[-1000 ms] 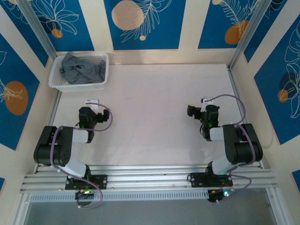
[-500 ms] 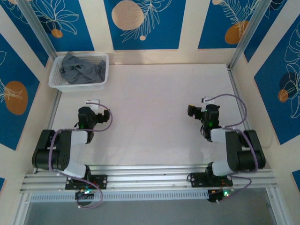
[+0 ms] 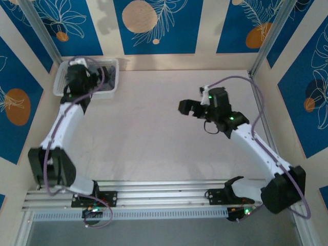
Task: Fold the inside-out t-shirt
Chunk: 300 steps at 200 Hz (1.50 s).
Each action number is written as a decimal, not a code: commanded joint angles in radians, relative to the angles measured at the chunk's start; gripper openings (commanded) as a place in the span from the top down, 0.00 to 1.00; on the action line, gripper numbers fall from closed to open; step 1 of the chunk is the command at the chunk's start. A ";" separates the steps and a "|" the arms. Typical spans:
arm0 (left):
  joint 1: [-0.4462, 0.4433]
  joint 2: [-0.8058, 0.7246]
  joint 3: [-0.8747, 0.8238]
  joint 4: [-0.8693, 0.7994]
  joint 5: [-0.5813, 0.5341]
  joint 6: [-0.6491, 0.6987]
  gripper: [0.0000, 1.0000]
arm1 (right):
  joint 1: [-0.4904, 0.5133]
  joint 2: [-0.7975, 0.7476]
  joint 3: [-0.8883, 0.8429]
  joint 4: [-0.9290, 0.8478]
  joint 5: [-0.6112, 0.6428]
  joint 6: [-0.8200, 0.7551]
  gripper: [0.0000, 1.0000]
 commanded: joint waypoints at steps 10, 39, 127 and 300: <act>0.067 0.341 0.349 -0.356 -0.051 -0.170 0.05 | 0.080 0.015 0.037 -0.181 -0.035 0.061 0.01; 0.122 0.623 0.664 -0.432 -0.041 -0.228 0.07 | 0.119 0.016 0.030 -0.185 -0.029 0.083 0.01; 0.196 0.917 1.116 -0.468 0.394 -0.174 1.00 | 0.208 -0.029 0.085 -0.251 0.128 0.133 0.01; -0.248 0.223 0.783 -0.406 0.491 0.002 1.00 | 0.205 -0.017 0.068 -0.210 0.207 0.151 0.01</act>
